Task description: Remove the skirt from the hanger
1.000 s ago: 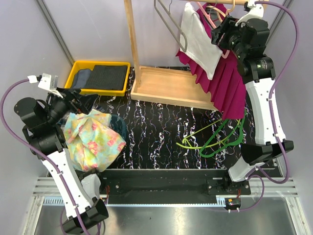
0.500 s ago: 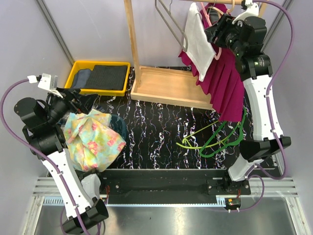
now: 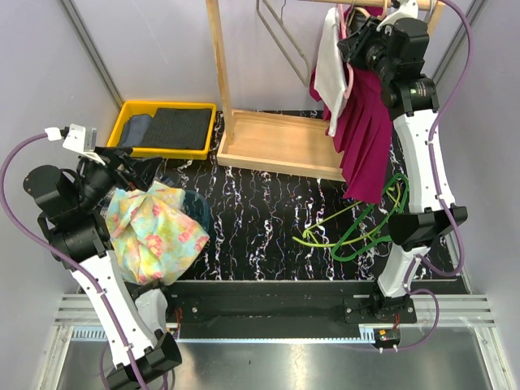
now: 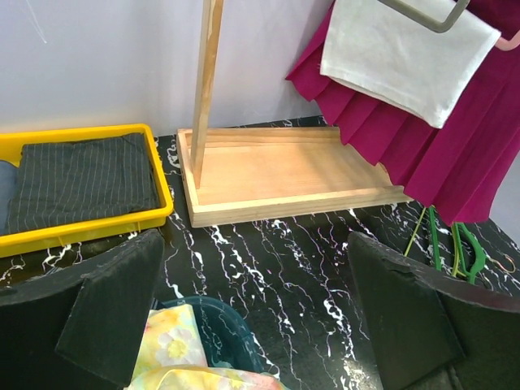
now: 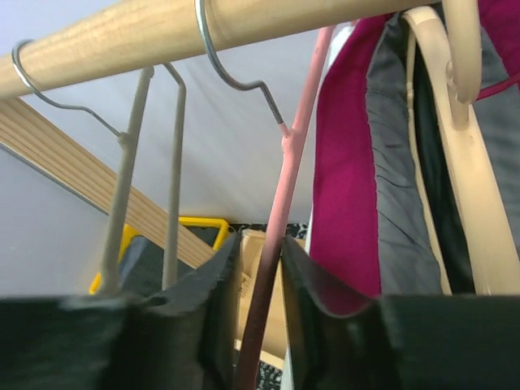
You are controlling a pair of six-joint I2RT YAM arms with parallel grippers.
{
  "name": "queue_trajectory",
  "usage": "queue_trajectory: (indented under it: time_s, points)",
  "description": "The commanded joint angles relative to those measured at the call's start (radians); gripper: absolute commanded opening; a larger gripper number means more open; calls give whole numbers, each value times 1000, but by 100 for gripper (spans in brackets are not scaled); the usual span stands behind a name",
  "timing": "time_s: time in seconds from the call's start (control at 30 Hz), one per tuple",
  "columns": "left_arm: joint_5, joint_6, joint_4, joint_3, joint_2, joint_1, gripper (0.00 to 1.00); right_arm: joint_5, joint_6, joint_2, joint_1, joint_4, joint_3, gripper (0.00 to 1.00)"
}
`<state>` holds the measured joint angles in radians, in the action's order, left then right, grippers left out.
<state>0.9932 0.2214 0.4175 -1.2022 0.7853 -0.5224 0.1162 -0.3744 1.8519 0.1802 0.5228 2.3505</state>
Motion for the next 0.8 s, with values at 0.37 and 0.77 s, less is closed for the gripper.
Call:
queue_trajectory:
  time_s: [0.37,0.77]
  points:
    - [-25,-40,-29,-7,-24,2,99,13,-15,33,-4,16,75,6]
    - [-5,-14,-32,-3,18,1,99,-10,-37,125,31,-89,299,0]
